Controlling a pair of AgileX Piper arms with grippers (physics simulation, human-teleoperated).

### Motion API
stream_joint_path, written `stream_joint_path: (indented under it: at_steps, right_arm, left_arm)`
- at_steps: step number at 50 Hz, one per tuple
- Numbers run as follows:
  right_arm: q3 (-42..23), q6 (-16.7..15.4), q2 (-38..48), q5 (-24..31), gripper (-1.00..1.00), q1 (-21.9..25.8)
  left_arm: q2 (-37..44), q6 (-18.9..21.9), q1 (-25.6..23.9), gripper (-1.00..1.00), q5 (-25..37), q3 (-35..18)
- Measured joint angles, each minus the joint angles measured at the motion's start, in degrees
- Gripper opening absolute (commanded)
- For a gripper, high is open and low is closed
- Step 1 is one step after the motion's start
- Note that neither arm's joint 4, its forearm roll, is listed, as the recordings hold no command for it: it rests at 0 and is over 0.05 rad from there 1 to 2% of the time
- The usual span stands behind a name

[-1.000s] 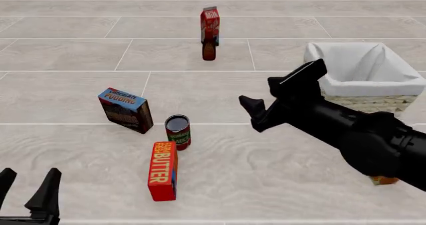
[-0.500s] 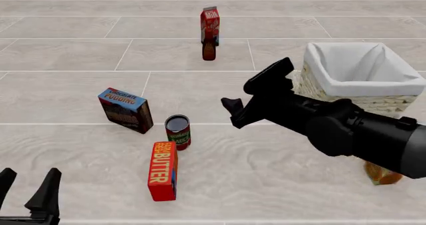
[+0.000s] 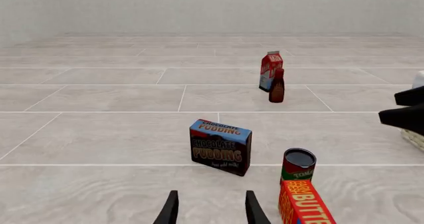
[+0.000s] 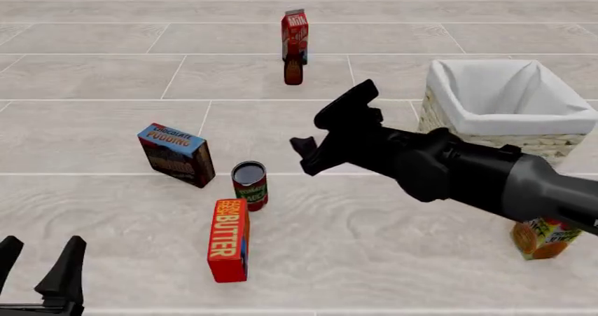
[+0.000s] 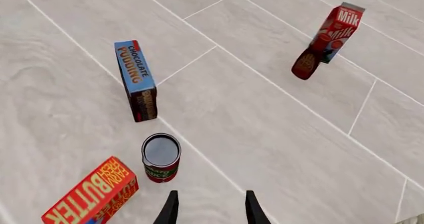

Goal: Pick the tomato sauce and place it in the basket.

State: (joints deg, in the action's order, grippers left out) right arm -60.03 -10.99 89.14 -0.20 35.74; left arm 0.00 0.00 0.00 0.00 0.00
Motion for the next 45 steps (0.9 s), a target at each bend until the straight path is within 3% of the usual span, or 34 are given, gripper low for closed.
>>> stream_joint_path:
  at_steps: [45]
  right_arm:
    - [-9.07,0.52,10.95,1.25,1.00,3.27]
  left_arm:
    - [0.00,0.00,0.00,1.00,0.00,0.00]
